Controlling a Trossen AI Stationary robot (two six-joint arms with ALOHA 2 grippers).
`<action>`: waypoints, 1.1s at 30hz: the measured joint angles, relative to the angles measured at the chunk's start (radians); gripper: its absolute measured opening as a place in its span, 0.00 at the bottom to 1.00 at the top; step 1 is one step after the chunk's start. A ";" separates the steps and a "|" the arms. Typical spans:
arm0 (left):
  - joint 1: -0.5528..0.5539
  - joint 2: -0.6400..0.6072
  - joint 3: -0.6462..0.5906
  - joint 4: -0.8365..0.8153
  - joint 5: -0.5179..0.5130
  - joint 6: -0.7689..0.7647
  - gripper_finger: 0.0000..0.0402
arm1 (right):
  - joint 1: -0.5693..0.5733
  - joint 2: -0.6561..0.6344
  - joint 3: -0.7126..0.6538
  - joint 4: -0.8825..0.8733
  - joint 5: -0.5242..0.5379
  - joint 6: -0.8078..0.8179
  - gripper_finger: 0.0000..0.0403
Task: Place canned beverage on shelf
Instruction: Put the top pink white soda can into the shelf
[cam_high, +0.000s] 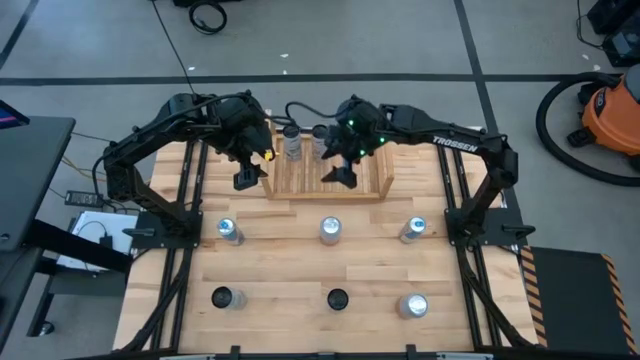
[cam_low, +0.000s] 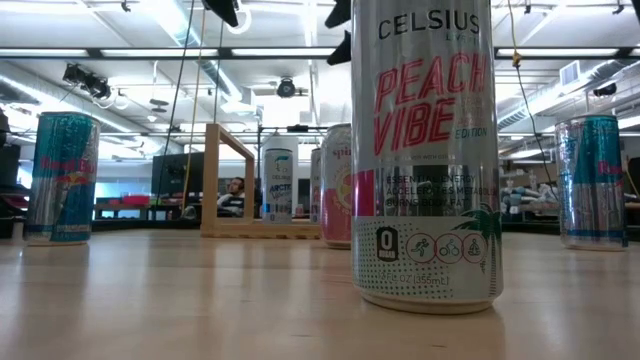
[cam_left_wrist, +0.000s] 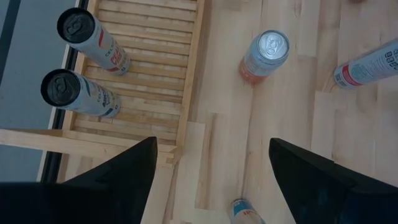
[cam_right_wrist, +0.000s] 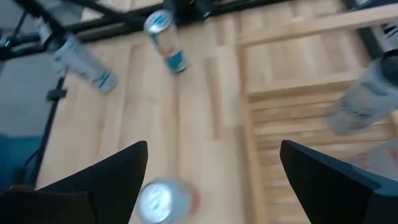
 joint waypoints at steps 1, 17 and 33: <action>0.000 0.000 0.000 0.000 0.000 0.000 0.78 | 0.014 0.000 0.000 -0.012 0.000 0.000 0.93; 0.000 0.000 0.000 0.002 0.000 -0.003 0.78 | 0.250 0.003 -0.118 -0.106 0.327 0.020 0.93; 0.000 0.000 0.000 0.001 0.000 0.001 0.78 | 0.328 0.003 -0.373 0.149 0.392 0.098 0.93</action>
